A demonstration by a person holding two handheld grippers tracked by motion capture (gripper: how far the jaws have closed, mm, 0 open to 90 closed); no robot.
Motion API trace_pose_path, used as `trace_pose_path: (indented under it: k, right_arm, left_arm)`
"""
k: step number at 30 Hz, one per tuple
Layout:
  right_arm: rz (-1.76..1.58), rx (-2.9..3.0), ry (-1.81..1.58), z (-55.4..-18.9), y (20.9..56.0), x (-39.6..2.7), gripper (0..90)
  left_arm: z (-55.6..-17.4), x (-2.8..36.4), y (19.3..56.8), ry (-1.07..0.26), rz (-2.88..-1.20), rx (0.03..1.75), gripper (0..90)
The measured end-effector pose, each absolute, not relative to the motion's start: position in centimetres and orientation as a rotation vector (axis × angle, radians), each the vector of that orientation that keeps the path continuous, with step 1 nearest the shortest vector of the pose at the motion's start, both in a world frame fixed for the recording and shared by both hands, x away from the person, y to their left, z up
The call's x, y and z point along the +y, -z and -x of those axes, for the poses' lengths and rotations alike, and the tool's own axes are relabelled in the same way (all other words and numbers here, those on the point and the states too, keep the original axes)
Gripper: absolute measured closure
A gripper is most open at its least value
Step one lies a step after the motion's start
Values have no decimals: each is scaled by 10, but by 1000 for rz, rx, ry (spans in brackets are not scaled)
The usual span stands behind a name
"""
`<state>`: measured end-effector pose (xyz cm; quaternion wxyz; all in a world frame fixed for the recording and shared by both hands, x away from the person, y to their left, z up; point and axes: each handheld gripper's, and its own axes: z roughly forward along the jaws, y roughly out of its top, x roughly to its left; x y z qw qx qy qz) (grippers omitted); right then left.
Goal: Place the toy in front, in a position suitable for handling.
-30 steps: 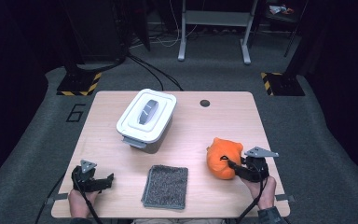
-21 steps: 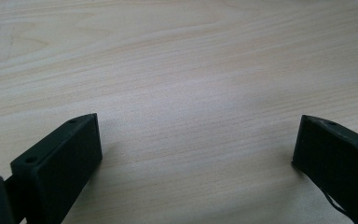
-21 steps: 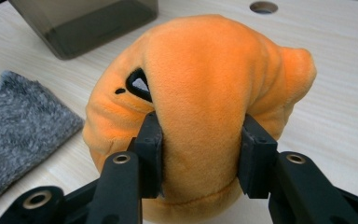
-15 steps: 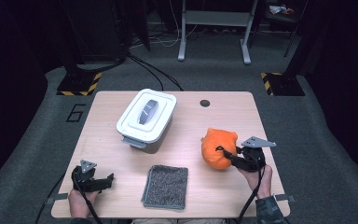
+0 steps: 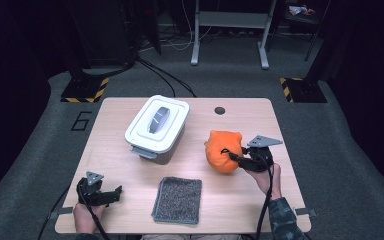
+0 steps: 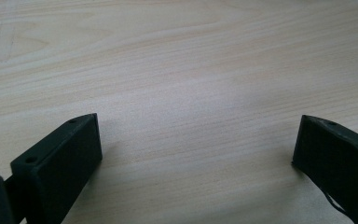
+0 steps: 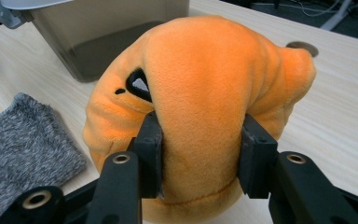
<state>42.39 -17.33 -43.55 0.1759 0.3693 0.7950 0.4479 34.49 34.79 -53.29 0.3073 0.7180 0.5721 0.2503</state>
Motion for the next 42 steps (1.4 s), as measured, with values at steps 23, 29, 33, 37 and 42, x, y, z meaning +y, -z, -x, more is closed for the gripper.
trace_pose_path:
  k: [23, 29, 33, 37, 42]
  right_arm:
    - [-863, 2396, -1268, -476, 443, -129, 568]
    - [-877, 2427, -1243, -486, 457, -124, 558]
    - [-899, 2437, -1219, -489, 464, -123, 520]
    - [-930, 2430, -1187, -488, 464, -123, 396]
    - [-978, 2403, -1172, -486, 461, -125, 270]
  left_arm:
    - [-345, 348, 533, -660, -1898, 1513, 7]
    - [-345, 348, 533, -661, -1898, 1514, 7]
    - [-345, 348, 533, -661, -1898, 1514, 7]
    - [-345, 348, 533, -661, -1898, 1513, 7]
    - [-345, 348, 533, -662, -1899, 1514, 7]
